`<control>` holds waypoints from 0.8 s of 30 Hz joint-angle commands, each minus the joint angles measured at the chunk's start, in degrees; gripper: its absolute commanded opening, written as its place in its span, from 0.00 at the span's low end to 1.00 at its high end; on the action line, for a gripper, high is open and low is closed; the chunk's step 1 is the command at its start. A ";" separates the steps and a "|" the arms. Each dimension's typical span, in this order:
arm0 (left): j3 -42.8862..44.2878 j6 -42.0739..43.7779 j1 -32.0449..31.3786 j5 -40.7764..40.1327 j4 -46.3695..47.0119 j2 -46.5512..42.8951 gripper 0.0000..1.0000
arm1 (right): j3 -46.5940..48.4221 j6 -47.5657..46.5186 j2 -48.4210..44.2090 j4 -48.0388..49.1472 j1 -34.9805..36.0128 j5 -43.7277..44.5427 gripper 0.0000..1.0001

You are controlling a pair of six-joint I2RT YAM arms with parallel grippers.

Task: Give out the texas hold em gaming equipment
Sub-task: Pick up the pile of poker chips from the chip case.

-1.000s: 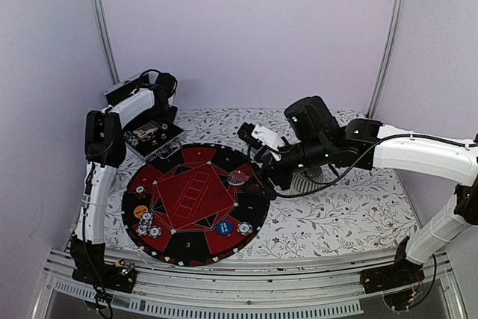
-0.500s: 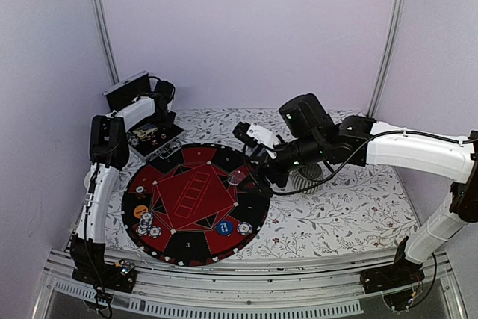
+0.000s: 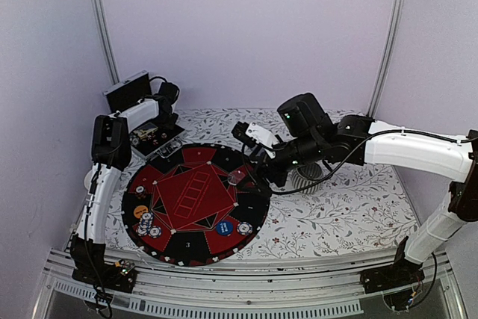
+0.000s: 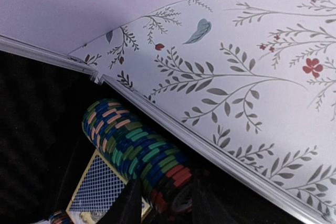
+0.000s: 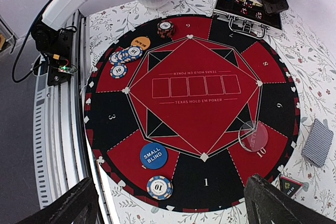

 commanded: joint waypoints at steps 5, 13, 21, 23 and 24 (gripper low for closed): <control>-4.08 2.75 -2.44 -2.74 4.13 -2.72 0.27 | 1.25 -0.61 0.22 -0.46 -0.52 -1.36 0.99; -5.29 3.05 -2.88 -3.05 5.05 -3.86 0.21 | 1.51 -0.83 0.64 -0.67 -0.55 -1.62 0.99; -5.81 0.70 -1.81 0.91 4.66 -5.24 0.00 | 1.73 -0.83 0.54 -0.98 -0.52 -1.54 0.99; -5.99 0.23 -1.63 1.64 4.51 -5.95 0.00 | 1.69 -0.90 0.58 -0.98 -0.52 -1.58 0.99; -6.10 0.02 -1.41 2.04 4.54 -6.46 0.00 | 1.70 -0.92 0.60 -1.04 -0.50 -1.54 0.99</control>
